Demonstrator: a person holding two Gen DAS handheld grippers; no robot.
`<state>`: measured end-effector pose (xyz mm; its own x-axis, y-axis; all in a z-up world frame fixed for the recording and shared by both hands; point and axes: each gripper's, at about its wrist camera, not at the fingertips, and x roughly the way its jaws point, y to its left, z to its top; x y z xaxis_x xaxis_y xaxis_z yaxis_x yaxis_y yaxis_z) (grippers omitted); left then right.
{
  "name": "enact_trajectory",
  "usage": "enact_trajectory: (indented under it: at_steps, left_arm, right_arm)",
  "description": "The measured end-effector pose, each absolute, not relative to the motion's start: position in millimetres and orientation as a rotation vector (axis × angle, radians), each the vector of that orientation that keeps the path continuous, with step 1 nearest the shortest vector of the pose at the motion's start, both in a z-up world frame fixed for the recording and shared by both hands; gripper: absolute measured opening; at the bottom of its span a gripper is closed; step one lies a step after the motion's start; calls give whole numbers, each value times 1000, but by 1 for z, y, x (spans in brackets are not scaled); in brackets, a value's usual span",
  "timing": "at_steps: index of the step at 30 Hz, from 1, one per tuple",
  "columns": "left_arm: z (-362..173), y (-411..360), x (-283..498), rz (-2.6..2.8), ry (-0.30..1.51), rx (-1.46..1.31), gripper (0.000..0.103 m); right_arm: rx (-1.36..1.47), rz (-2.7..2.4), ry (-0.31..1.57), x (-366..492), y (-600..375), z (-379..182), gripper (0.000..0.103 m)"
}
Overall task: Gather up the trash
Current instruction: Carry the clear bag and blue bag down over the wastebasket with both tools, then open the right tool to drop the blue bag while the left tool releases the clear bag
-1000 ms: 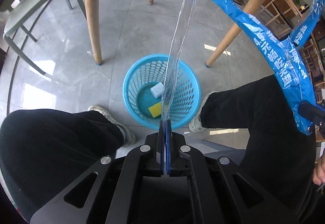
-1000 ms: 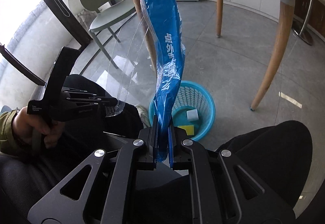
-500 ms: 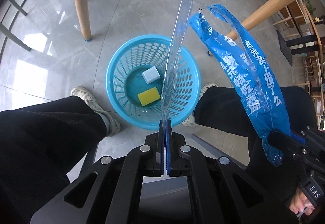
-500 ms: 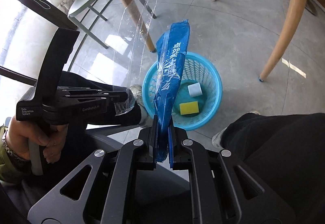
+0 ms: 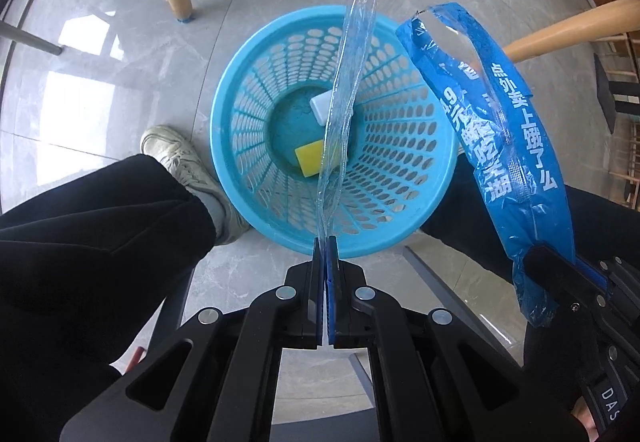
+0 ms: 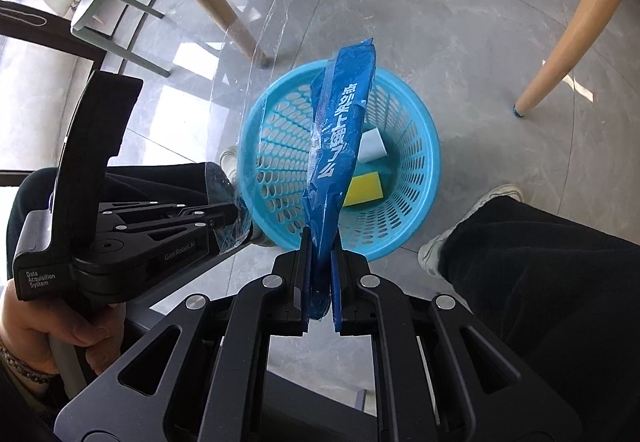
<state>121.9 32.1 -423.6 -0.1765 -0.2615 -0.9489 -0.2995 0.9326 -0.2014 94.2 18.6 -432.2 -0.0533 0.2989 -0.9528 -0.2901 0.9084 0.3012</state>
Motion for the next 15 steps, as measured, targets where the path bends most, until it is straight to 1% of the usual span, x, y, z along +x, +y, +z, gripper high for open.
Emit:
enact_trajectory:
  at_steps: [6,15]
  left_arm:
    - [-466,33,122,71,1911,-442,0]
    - [-512,37,120,104,2052,-432,0]
  right_arm:
    - [-16,441,1639,107,28,-473,8]
    - [-33,405,1742,120,38,-515,8]
